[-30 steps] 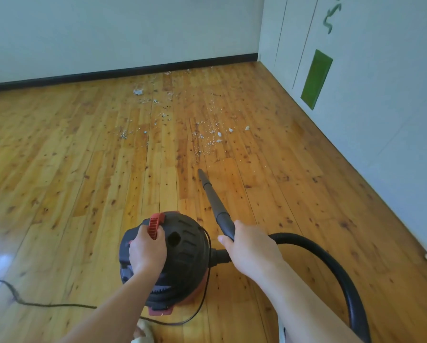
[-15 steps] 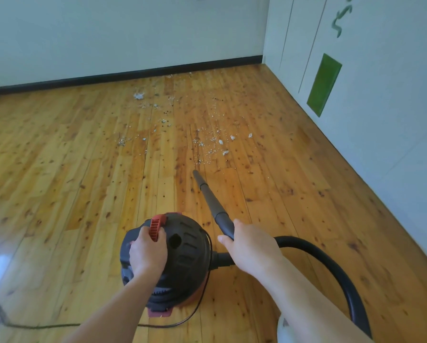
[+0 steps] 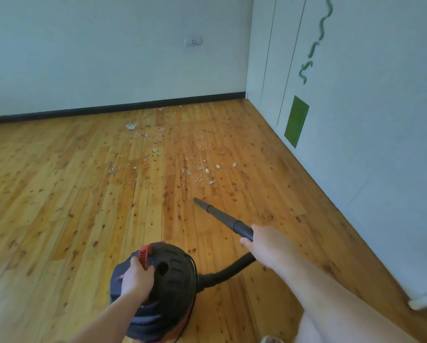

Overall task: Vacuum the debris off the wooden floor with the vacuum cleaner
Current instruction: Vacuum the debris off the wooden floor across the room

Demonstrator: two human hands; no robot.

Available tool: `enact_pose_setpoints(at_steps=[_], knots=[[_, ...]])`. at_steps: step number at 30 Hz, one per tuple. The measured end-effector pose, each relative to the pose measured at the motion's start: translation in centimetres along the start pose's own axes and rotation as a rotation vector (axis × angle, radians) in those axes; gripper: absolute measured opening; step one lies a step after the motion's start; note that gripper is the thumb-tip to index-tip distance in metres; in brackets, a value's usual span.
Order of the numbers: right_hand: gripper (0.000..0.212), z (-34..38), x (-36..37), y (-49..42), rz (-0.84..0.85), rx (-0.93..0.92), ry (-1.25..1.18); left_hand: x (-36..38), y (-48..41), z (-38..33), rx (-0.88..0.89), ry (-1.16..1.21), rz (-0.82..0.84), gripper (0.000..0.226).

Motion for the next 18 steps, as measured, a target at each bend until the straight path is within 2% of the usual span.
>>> enact_pose_setpoints(at_steps=[3, 7, 13, 18], knots=[[0.038, -2.4, -1.0, 0.7, 0.006, 0.017, 0.024, -0.5, 0.6, -0.2, -0.021, -0.054, 0.072, 0.027], [0.038, -4.8, -2.0, 2.1, -0.01, 0.023, 0.037, -1.1, 2.1, -0.5, 0.01, -0.101, 0.098, 0.034], [0.035, -6.8, -1.8, 5.7, -0.049, 0.052, 0.064, -0.4, 5.7, -0.6, 0.069, -0.166, 0.14, 0.076], [0.046, -8.5, -1.4, 8.4, -0.066, 0.115, 0.073, -0.3, 7.5, -1.2, 0.102, -0.137, 0.156, 0.077]])
Point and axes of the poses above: each hand's wrist, its own y-axis away from the middle knuckle, its own x-axis out of the palm, z = x × y, the point moved 2 cm from there along -y, towards the middle knuckle, and after that the axes turned 1 degree about z, right-handed, at the moved point
